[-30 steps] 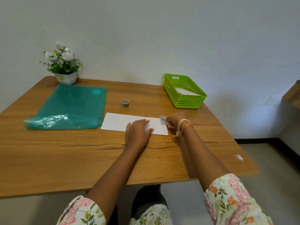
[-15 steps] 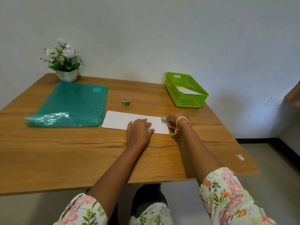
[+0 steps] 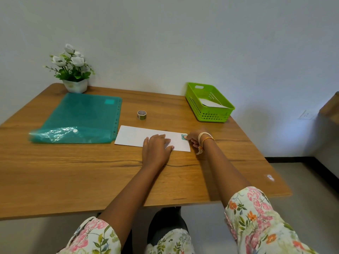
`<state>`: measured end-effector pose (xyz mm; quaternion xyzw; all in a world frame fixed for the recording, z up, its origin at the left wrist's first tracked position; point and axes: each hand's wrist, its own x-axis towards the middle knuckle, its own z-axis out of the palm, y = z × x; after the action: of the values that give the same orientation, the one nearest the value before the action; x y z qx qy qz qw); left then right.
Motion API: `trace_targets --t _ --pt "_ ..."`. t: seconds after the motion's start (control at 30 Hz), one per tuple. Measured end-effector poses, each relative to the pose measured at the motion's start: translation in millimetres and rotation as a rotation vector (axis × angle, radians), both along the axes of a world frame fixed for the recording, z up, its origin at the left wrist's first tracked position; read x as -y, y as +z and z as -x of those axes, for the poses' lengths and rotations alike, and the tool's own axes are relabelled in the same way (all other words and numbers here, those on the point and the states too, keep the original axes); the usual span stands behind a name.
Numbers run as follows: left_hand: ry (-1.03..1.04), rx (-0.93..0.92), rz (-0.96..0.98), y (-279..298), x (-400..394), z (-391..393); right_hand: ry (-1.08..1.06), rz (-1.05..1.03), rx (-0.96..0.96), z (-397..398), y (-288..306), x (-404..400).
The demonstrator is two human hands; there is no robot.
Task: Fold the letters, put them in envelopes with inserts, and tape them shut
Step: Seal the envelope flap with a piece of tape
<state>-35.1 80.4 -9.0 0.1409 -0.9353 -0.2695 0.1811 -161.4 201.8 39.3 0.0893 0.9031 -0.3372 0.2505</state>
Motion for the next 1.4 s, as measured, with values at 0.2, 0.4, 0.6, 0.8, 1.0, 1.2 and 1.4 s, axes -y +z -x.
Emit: trace_targets --t 0.2,0.4,0.6,0.8,1.0,1.2,1.4 --pt "0.006 0.007 0.014 0.3 -0.6 -0.2 -0.034 0.017 -0.496 -21.9 -18.2 -10.5" --pt "0.004 0.009 0.057 0.7 -0.6 -0.2 0.539 -0.301 -0.855 -57.7 -36.0 -18.4" --pt "0.004 0.013 0.08 4.6 -3.4 -1.6 0.668 -0.532 -0.748 -59.5 -38.6 -24.0" --pt "0.002 0.018 0.079 3.4 -2.6 -2.9 0.632 -0.462 -0.697 -66.3 -41.7 -26.0" --pt "-0.003 0.026 0.069 4.6 -4.4 -4.0 0.547 -0.381 -0.67 -66.2 -45.9 -25.5" --pt "0.003 0.029 0.089 4.2 -3.9 -3.3 0.519 -0.444 -0.711 -67.1 -43.2 -15.6" --pt "0.014 0.035 0.098 4.8 -5.1 -2.2 0.538 -0.437 -0.699 -68.0 -44.4 -18.4"
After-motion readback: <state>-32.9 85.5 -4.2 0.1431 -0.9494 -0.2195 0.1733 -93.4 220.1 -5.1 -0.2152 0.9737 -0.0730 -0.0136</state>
